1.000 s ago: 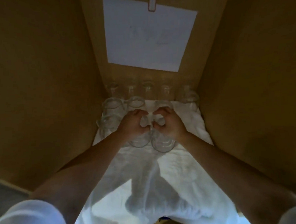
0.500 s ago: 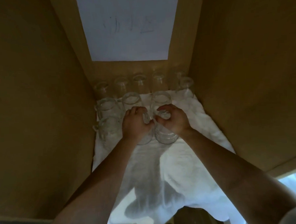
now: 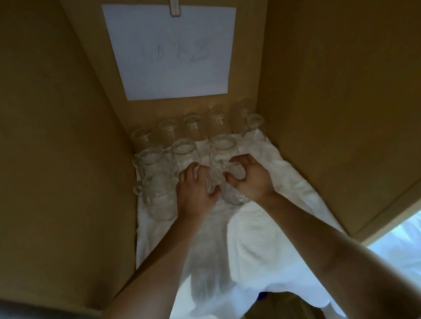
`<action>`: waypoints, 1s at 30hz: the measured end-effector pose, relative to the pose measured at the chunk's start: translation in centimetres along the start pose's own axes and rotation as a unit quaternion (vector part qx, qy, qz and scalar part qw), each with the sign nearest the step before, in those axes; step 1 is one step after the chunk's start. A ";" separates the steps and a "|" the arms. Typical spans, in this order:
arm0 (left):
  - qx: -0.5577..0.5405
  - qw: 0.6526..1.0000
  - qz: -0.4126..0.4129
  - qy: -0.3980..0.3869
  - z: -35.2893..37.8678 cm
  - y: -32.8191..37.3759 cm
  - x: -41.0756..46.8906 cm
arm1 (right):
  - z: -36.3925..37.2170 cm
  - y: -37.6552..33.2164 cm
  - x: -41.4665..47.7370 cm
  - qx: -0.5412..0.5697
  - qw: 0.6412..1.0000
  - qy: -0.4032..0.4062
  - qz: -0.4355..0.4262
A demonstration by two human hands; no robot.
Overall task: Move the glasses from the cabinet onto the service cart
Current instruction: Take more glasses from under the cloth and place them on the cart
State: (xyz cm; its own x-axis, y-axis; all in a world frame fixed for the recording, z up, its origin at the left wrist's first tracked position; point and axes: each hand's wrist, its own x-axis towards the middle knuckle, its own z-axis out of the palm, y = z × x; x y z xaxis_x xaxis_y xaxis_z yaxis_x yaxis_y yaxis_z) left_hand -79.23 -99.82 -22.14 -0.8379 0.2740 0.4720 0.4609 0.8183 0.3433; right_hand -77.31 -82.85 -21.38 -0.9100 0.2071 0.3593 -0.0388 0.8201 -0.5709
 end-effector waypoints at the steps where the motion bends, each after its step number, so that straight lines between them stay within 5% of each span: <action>1: -0.004 1.000 0.006 0.007 -0.1 0.1 -0.3 | -0.1 0.1 -0.6 -0.002 1.000 0.013 0.005; 5: -0.013 0.999 0.039 0.024 -0.5 0.8 -1.5 | -0.6 0.2 -2.6 0.007 0.997 0.076 0.029; 13: -0.034 0.992 0.108 0.050 -0.8 2.1 -6.8 | -2.2 -0.1 -6.4 0.062 0.994 0.024 0.086; 20: -0.005 0.997 0.074 0.014 -0.4 2.4 -10.6 | -1.4 1.9 -11.4 0.024 0.996 0.009 0.091; 25: 0.031 0.997 0.048 -0.046 0.6 5.2 -13.5 | -2.3 2.5 -13.1 0.060 0.994 -0.071 0.063; 30: 0.028 0.998 -0.047 0.006 -1.6 7.1 -13.0 | -4.6 2.5 -11.2 0.111 0.982 -0.138 0.072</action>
State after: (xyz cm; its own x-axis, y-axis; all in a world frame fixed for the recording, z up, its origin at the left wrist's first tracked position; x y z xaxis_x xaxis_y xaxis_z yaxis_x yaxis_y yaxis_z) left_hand -64.61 -98.41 -24.56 -0.8724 0.1893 0.4506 0.3636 0.8675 0.3396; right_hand -65.37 -80.65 -23.44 -0.9887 0.1343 0.0670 0.0368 0.6499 -0.7591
